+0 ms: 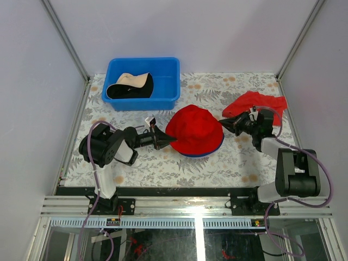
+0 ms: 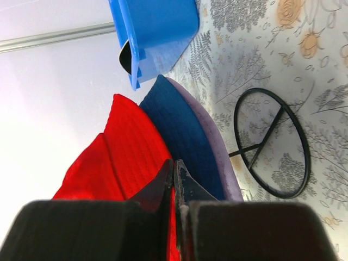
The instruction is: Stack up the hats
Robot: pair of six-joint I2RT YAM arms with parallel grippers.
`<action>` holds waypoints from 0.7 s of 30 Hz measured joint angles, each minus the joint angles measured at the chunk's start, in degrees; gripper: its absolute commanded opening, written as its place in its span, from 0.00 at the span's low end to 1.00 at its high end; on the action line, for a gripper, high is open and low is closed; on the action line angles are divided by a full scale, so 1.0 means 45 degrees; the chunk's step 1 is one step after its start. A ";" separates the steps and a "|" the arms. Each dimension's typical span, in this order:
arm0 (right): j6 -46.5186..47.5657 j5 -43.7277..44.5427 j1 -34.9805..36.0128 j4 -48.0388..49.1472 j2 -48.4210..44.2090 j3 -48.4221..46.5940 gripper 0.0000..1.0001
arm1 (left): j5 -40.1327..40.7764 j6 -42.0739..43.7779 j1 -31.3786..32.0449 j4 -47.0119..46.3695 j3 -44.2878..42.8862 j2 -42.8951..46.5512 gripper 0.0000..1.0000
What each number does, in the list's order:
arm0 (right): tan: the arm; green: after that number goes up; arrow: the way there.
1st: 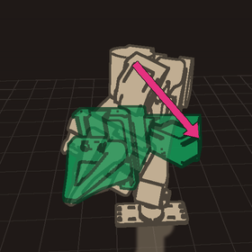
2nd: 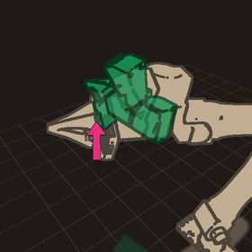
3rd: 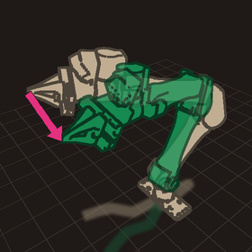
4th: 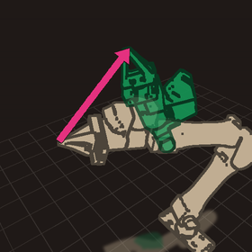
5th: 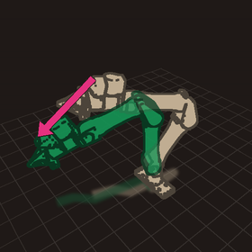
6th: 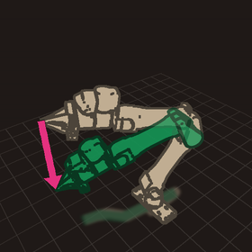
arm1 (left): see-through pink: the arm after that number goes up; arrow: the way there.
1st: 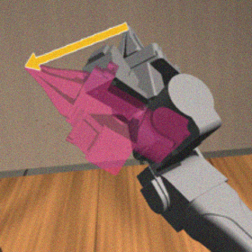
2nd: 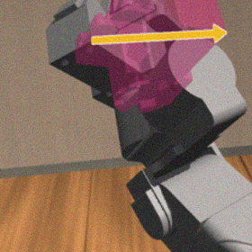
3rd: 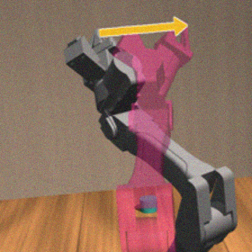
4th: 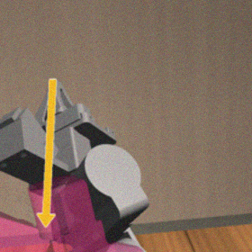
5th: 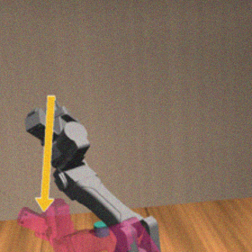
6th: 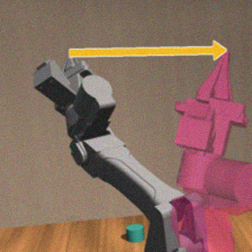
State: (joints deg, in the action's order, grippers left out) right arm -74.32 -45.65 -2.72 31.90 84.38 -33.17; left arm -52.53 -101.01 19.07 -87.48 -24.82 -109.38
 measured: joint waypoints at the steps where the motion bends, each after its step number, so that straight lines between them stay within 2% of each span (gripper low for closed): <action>1: 0.0199 0.0044 -0.0107 -0.0359 -0.0155 -0.0005 0.00 | 0.0000 -0.0019 -0.0034 0.0000 -0.0024 0.0000 0.00; 11: 0.2832 0.0792 -0.0165 -0.3784 -0.0753 -0.0971 0.00 | -0.0117 -0.0087 -0.0627 -0.0107 -0.0141 -0.0136 0.00; 15: 0.3468 0.0971 -0.0146 -0.4430 -0.0797 -0.1117 0.00 | -0.0146 0.0000 -0.0631 -0.0219 -0.0403 -0.0928 0.00; 21: 0.4352 0.2361 -0.0374 -0.5731 -0.0806 -0.1069 0.00 | -0.0155 0.0291 -0.0617 -0.0214 -0.0432 -0.2147 0.00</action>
State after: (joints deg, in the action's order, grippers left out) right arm -54.74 -35.03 -4.40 6.11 80.75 -37.98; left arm -53.23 -99.70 16.29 -88.44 -26.76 -119.04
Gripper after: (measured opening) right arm 0.009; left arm 0.006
